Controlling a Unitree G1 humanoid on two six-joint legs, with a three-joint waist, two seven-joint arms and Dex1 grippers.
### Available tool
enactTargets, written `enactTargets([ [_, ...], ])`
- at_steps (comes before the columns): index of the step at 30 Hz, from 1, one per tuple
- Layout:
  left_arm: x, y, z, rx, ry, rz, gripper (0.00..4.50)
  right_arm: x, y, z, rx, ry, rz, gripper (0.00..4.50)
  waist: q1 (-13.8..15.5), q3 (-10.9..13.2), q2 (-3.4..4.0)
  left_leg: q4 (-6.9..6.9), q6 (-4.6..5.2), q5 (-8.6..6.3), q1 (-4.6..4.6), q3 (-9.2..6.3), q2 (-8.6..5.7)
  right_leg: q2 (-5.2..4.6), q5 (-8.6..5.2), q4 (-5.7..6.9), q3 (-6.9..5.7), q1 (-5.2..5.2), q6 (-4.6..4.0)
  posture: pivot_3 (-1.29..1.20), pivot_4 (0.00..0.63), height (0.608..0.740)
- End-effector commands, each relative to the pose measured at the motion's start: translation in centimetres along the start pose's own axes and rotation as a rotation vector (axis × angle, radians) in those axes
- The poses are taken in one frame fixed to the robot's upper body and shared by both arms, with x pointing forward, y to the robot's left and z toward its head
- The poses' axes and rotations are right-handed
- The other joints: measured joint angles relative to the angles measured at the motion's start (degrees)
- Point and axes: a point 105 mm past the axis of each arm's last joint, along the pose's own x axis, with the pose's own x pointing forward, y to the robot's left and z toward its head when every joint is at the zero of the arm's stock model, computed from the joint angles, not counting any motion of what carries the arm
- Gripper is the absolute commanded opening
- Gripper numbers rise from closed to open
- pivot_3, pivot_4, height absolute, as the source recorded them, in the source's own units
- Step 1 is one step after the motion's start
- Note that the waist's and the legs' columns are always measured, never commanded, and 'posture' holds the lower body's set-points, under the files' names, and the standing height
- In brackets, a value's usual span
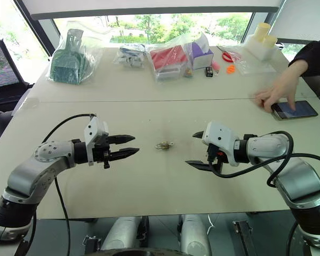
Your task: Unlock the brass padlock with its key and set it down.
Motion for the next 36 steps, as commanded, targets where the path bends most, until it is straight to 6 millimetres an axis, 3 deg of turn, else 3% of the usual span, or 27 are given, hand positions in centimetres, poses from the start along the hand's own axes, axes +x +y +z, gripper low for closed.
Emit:
enactTargets([
  [1,-0.3,-0.2,1.4,0.051,-0.029,-0.01,2.21,-0.2,-0.3,1.0,-0.032,-0.027,-0.015,4.47,0.0,0.0,0.0,0.0,0.0,0.0,0.0,0.0,0.0,0.0,0.0,0.0,0.0,0.0,0.0,0.0,0.15,0.74],
  [28,0.5,-0.3,1.1,0.078,-0.013,-0.031,2.21,0.2,-0.3,1.1,-0.051,-0.032,-0.019,4.47,0.03,0.0,0.0,0.0,0.0,0.0,0.0,0.0,0.0,0.0,0.0,0.0,0.0,0.0,0.0,0.0,0.15,0.74],
  [31,0.9,-0.4,0.9,0.079,-0.012,-0.046,3.01,0.2,-0.2,1.2,-0.051,-0.034,-0.025,4.5,0.0,0.0,0.0,0.0,0.0,0.0,0.0,0.01,-0.01,0.0,0.0,0.0,0.0,0.0,0.0,0.0,0.15,0.74],
  [34,1.6,-0.4,0.6,0.073,-0.017,-0.066,4.46,0.2,-0.2,1.1,-0.051,-0.033,-0.033,4.5,0.01,0.0,0.0,0.0,0.0,0.0,0.0,0.01,-0.01,0.0,0.0,0.0,0.0,0.0,0.0,0.0,0.15,0.74],
  [36,2.5,-0.4,0.0,0.083,-0.013,-0.085,4.46,0.2,-0.1,1.1,-0.049,-0.034,-0.035,4.5,0.09,0.0,0.0,0.0,0.0,0.0,0.0,0.01,-0.01,0.0,0.0,0.0,0.0,0.0,0.0,0.0,0.15,0.74],
])
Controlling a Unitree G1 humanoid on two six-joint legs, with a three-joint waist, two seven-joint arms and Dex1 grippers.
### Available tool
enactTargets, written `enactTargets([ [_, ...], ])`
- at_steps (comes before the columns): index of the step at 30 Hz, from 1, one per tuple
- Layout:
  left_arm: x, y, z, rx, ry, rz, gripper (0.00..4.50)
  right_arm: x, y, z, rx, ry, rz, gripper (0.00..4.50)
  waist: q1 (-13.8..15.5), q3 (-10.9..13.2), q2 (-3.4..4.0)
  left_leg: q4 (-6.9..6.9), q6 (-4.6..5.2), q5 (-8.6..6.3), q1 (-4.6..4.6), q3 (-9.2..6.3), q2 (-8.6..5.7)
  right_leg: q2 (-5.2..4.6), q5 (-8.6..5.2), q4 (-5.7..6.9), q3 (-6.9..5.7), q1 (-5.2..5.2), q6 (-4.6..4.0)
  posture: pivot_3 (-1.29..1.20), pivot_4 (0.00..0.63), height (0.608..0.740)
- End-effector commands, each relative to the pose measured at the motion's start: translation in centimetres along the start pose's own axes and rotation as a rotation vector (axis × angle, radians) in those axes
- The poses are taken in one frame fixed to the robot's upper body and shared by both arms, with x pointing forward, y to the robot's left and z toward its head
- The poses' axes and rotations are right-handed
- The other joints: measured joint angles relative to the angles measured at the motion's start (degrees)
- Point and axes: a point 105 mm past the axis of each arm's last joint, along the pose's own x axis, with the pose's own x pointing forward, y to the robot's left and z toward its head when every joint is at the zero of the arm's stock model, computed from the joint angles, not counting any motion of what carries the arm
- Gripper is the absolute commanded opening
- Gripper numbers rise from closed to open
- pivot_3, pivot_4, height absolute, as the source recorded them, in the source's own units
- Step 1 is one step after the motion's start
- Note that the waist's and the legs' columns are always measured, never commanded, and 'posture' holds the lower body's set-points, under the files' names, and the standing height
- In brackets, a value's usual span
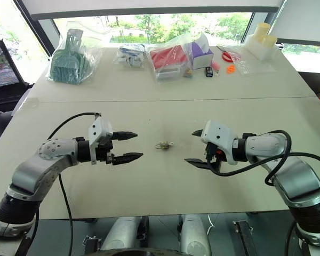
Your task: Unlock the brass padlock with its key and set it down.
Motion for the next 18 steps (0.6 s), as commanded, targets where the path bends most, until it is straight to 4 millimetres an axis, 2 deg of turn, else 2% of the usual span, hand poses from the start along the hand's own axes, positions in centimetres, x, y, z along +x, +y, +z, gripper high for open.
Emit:
enactTargets([
  [1,1.6,0.0,-0.1,0.062,-0.008,-0.039,4.46,0.0,0.3,1.0,-0.041,-0.031,-0.01,4.5,0.14,0.0,0.0,0.0,0.0,0.0,0.0,0.0,-0.01,0.0,0.0,0.0,0.0,0.0,0.0,0.0,0.15,0.74],
  [9,6.3,1.0,-1.7,0.102,-0.007,-0.113,4.46,0.4,0.7,1.0,-0.032,-0.039,-0.032,4.5,0.05,0.01,-0.02,0.01,0.0,0.0,-0.02,0.02,-0.07,0.0,0.02,-0.01,-0.01,0.0,0.02,0.0,0.15,0.74],
  [13,7.7,1.5,-2.9,0.152,0.023,-0.13,4.46,0.3,1.0,0.9,-0.021,-0.038,-0.053,4.5,0.02,0.0,-0.02,0.01,0.02,-0.01,-0.02,0.02,-0.07,0.01,0.04,0.0,-0.01,-0.01,0.07,0.0,0.15,0.74],
  [18,8.5,2.3,-3.7,0.191,0.037,-0.116,4.46,0.1,1.3,0.9,-0.011,-0.035,-0.073,4.5,0.11,0.0,-0.02,0.01,0.02,-0.01,-0.02,0.0,-0.03,0.0,0.04,0.0,-0.02,-0.01,0.05,0.0,0.15,0.74],
])
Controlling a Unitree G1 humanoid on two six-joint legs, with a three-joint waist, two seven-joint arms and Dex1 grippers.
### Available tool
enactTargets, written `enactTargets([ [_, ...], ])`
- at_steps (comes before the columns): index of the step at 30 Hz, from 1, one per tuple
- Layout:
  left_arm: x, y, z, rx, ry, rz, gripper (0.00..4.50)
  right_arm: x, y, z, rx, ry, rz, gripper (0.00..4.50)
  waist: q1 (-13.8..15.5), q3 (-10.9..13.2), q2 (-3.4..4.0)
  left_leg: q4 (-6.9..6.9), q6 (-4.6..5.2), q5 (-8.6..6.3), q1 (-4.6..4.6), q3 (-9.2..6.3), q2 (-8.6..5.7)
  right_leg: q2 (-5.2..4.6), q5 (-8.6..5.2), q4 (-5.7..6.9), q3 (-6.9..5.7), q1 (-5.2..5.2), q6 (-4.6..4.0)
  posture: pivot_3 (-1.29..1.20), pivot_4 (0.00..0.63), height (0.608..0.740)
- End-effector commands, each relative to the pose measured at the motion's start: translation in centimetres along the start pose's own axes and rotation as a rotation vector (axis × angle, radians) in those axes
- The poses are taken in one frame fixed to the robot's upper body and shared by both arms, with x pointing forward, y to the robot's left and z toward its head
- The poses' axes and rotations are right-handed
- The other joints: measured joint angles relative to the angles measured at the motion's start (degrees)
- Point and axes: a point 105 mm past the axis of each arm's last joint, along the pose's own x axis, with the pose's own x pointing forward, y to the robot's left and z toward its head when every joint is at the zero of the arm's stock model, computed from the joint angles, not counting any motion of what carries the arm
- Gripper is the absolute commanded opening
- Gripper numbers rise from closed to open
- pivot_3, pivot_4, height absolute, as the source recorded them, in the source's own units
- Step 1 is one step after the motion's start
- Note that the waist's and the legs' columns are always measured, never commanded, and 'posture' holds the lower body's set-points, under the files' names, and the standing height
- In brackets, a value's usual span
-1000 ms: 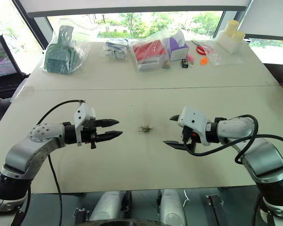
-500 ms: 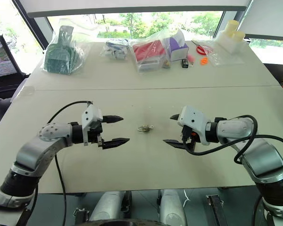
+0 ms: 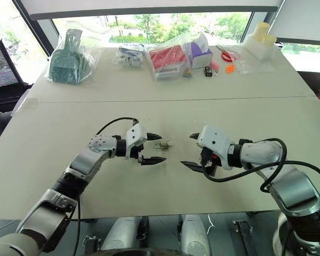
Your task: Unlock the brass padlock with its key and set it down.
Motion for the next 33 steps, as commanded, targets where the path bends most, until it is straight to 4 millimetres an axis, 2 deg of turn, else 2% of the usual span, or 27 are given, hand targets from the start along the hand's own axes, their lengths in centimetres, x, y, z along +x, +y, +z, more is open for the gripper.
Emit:
enactTargets([
  [1,0.3,0.5,0.1,0.059,0.005,0.001,4.46,-0.6,-0.1,1.2,-0.042,-0.029,-0.035,4.5,0.06,0.0,0.0,0.0,0.0,0.0,0.0,-0.01,0.0,-0.01,0.0,0.0,0.0,0.0,-0.01,0.0,0.15,0.74],
  [8,0.9,0.3,0.0,0.077,0.001,-0.015,4.46,-0.6,-0.1,1.2,-0.042,-0.026,-0.045,4.5,0.17,-0.01,0.0,0.01,0.0,0.0,0.0,-0.01,0.0,-0.05,0.01,0.0,0.0,0.02,0.01,0.0,0.15,0.74],
  [11,1.2,0.1,-0.1,0.078,0.005,-0.015,3.8,-0.6,-0.2,1.2,-0.046,-0.027,-0.046,4.5,0.23,-0.01,0.0,0.02,0.0,0.0,0.0,-0.01,0.0,-0.05,0.07,0.0,0.0,0.02,0.12,0.0,0.15,0.74],
  [17,1.1,0.0,-0.6,0.082,0.033,-0.005,1.01,-0.4,-0.3,1.3,-0.06,-0.026,-0.042,4.5,0.03,-0.01,-0.01,0.03,0.0,0.0,0.02,-0.02,0.0,-0.06,0.08,0.01,0.0,0.03,0.14,0.0,0.15,0.74],
  [18,1.0,0.1,-0.7,0.079,0.033,0.0,0.74,-0.3,-0.3,1.3,-0.073,-0.026,-0.045,4.5,0.01,-0.02,-0.01,0.03,0.0,0.0,0.02,-0.02,0.0,-0.06,0.08,0.01,0.0,0.03,0.14,0.0,0.15,0.74],
  [22,0.7,0.2,-0.1,0.073,0.014,0.009,0.75,0.3,-0.9,1.3,-0.157,-0.026,-0.093,4.5,-0.05,-0.02,-0.01,0.02,0.0,0.0,0.02,-0.02,0.0,-0.05,0.08,0.02,0.0,0.03,0.14,0.0,0.15,0.74],
  [30,-1.2,0.1,4.7,0.023,-0.122,-0.033,0.75,2.7,-2.2,1.6,-0.575,-0.037,-0.231,4.5,-0.05,-0.01,0.0,0.0,0.0,0.0,-0.02,0.01,-0.03,0.02,0.1,0.05,-0.01,-0.05,0.19,0.0,0.15,0.74],
  [33,-1.9,-0.1,6.0,0.014,-0.141,-0.045,0.75,3.3,-2.2,1.9,-0.663,-0.057,-0.254,4.5,-0.07,-0.01,0.0,0.01,0.0,0.0,-0.02,0.01,-0.05,0.02,0.1,0.04,0.0,-0.03,0.2,0.0,0.15,0.74],
])
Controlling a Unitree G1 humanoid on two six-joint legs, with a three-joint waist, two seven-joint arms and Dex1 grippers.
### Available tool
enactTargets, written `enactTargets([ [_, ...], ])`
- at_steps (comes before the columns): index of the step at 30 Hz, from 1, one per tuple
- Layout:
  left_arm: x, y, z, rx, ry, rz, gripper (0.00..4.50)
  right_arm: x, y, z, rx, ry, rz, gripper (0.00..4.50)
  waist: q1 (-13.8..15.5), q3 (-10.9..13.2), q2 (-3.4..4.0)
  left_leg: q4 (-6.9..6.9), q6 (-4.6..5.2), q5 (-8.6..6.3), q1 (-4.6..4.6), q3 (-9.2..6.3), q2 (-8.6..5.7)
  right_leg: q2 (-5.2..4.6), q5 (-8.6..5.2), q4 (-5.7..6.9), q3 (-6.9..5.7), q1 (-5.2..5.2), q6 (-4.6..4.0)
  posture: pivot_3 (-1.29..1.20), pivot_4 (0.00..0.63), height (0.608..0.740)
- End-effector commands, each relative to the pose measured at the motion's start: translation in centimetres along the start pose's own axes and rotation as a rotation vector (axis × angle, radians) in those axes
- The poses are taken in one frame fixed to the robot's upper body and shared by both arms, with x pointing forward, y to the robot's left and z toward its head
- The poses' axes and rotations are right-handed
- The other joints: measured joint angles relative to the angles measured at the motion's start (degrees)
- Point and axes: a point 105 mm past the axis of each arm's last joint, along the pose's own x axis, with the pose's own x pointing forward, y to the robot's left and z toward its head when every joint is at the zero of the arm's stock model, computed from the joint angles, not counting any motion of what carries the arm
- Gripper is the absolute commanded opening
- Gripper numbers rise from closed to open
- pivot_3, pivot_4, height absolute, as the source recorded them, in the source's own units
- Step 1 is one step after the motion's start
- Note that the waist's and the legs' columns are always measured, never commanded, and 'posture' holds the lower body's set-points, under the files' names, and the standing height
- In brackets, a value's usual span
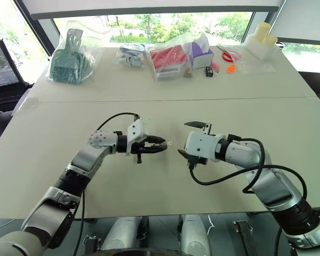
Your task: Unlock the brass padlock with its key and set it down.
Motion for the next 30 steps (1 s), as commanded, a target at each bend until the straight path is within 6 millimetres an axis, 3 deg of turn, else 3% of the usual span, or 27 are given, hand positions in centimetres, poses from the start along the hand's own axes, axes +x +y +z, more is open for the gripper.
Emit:
enactTargets([
  [1,-0.7,-0.1,2.8,0.022,-0.065,-0.014,0.75,0.6,-0.6,1.2,-0.128,-0.057,-0.057,4.5,-0.02,0.0,0.0,0.0,0.0,0.0,0.0,0.01,0.0,0.0,0.0,0.0,0.0,0.0,0.0,0.0,0.15,0.74],
  [9,-1.3,-0.2,3.3,0.028,-0.06,-0.011,0.75,1.6,-0.7,2.7,-0.189,-0.133,-0.097,4.5,-0.02,0.0,-0.01,0.0,0.0,0.0,0.01,0.01,-0.01,0.03,0.0,0.01,0.0,0.01,0.0,0.0,0.15,0.74],
  [12,-1.3,-0.2,3.3,0.032,-0.056,-0.008,0.75,1.9,-0.7,3.2,-0.2,-0.153,-0.099,3.64,-0.08,0.01,0.0,0.0,0.0,0.0,0.02,0.01,-0.01,0.03,0.0,0.01,0.01,0.01,0.0,0.0,0.15,0.74],
  [19,-1.3,-0.2,3.3,0.038,-0.055,-0.003,0.75,2.2,-0.6,3.6,-0.217,-0.171,-0.088,0.05,-0.07,0.0,-0.01,0.0,0.0,0.0,0.02,0.01,-0.01,0.04,0.0,0.01,0.01,0.01,0.0,0.0,0.15,0.74],
  [27,-1.2,-0.3,3.5,0.097,-0.048,0.003,0.75,2.4,-0.2,3.6,-0.207,-0.175,-0.021,0.05,-0.07,0.0,0.0,0.0,0.0,0.0,0.03,0.02,-0.01,0.04,0.01,0.03,0.0,0.01,0.0,0.0,0.15,0.74],
  [30,-1.1,-0.4,3.5,0.219,-0.031,0.012,0.75,2.6,-0.5,3.8,-0.129,-0.193,0.036,0.05,-0.08,0.0,0.0,0.0,0.0,0.0,0.03,0.02,-0.01,0.04,0.01,0.03,0.01,0.01,-0.01,0.0,0.15,0.74],
])
